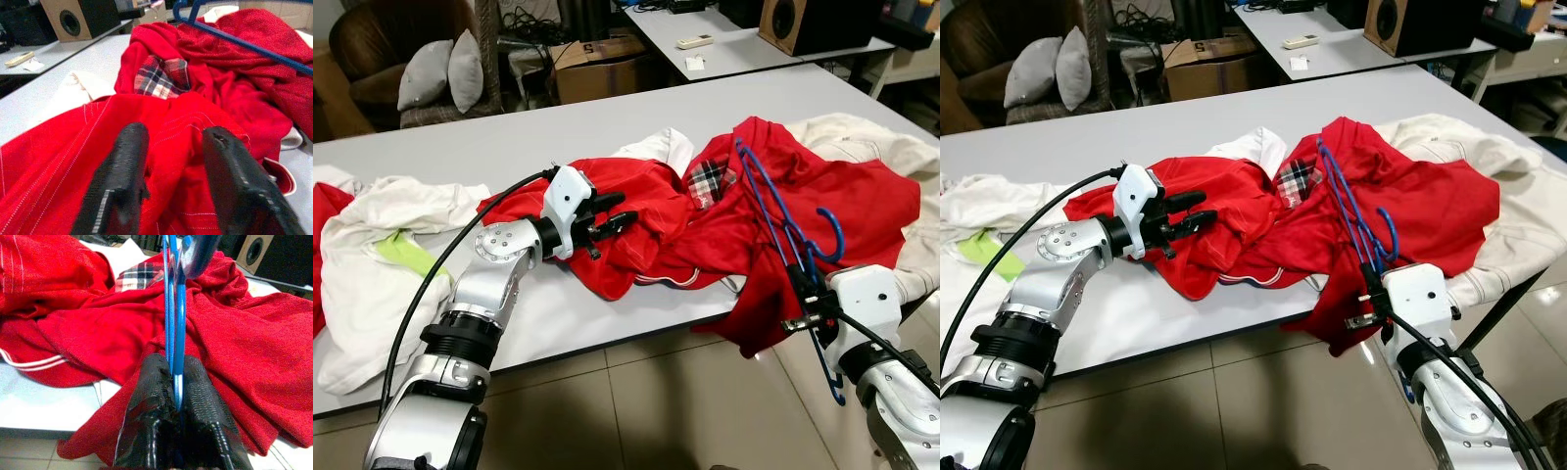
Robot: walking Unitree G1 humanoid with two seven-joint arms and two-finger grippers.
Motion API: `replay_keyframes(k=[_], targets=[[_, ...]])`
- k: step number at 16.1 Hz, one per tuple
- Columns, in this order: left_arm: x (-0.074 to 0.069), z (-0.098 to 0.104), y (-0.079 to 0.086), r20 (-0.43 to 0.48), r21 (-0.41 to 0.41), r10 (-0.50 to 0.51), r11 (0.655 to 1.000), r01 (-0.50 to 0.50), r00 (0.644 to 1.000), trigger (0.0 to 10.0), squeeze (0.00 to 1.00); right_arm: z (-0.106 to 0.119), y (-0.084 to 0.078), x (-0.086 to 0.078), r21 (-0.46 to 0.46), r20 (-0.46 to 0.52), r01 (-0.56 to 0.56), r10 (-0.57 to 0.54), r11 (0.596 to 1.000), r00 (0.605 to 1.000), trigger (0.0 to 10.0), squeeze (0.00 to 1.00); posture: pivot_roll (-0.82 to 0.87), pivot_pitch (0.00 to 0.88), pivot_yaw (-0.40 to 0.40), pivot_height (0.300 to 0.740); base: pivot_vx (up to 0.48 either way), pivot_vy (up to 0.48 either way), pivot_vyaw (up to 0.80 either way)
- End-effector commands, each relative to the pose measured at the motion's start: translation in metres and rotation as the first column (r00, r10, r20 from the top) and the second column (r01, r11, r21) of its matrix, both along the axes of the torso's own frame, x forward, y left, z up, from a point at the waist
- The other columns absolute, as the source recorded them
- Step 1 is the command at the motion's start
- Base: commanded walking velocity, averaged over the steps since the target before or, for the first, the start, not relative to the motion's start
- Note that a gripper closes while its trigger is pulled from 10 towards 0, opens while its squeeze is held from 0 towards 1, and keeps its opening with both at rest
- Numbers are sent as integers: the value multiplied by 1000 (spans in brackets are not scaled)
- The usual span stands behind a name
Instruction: Hang hanger
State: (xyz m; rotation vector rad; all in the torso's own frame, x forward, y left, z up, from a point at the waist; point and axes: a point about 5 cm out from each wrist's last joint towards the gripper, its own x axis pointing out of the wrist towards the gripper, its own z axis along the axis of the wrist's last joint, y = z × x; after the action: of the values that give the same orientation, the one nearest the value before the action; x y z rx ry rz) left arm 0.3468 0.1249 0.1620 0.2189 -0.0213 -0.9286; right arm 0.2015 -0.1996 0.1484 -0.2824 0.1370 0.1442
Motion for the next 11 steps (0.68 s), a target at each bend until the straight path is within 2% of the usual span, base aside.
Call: replay_keyframes(k=[1, 2, 3, 5, 7, 8, 9, 11], targets=[[-1, -1, 1, 11, -1, 4, 1000, -4, 1000, 10000, 1000, -2, 0, -1, 6, -17, -11, 11, 1000, 1000, 10000, 0, -193, 0, 67, 740, 0, 0, 0], [-1, -7, -4, 6, 8, -1, 1000, 1, 1000, 10000, 212, -2, 1, -1, 5, -19, -14, 14, 1000, 1000, 10000, 0, -197, 0, 68, 740, 0, 0, 0], [1, -11, -8, 6, 22, 4, 1000, -4, 1000, 10000, 0, -2, 2, 0, 5, -18, -15, 15, 1000, 1000, 10000, 0, -198, 0, 68, 740, 0, 0, 0], [0, -19, -16, -3, 86, -17, 996, 17, 1000, 10000, 0, -1, 3, 0, 7, -16, -17, 17, 1000, 1000, 10000, 0, -210, 0, 77, 740, 0, 0, 0], [1, -24, -17, -21, 102, -4, 995, 6, 1000, 10000, 0, -1, 3, -1, 7, -16, -15, 15, 1000, 1000, 10000, 0, -217, 0, 82, 740, 0, 0, 0], [4, -25, -16, -8, 119, 29, 993, -28, 1000, 3804, 0, -1, 3, -3, 8, -17, -13, 13, 1000, 1000, 10000, 0, -221, 0, 86, 740, 0, 0, 0], [6, -25, -15, 1, 117, 49, 992, -48, 999, 0, 0, -1, 3, -3, 8, -17, -12, 12, 1000, 1000, 10000, 0, -221, 0, 86, 740, 0, 0, 0], [11, -22, -14, 30, 113, 96, 989, -99, 995, 0, 0, -1, 5, -3, 12, -16, -10, 11, 1000, 1000, 10000, 0, -220, 0, 87, 740, 0, 0, 0]])
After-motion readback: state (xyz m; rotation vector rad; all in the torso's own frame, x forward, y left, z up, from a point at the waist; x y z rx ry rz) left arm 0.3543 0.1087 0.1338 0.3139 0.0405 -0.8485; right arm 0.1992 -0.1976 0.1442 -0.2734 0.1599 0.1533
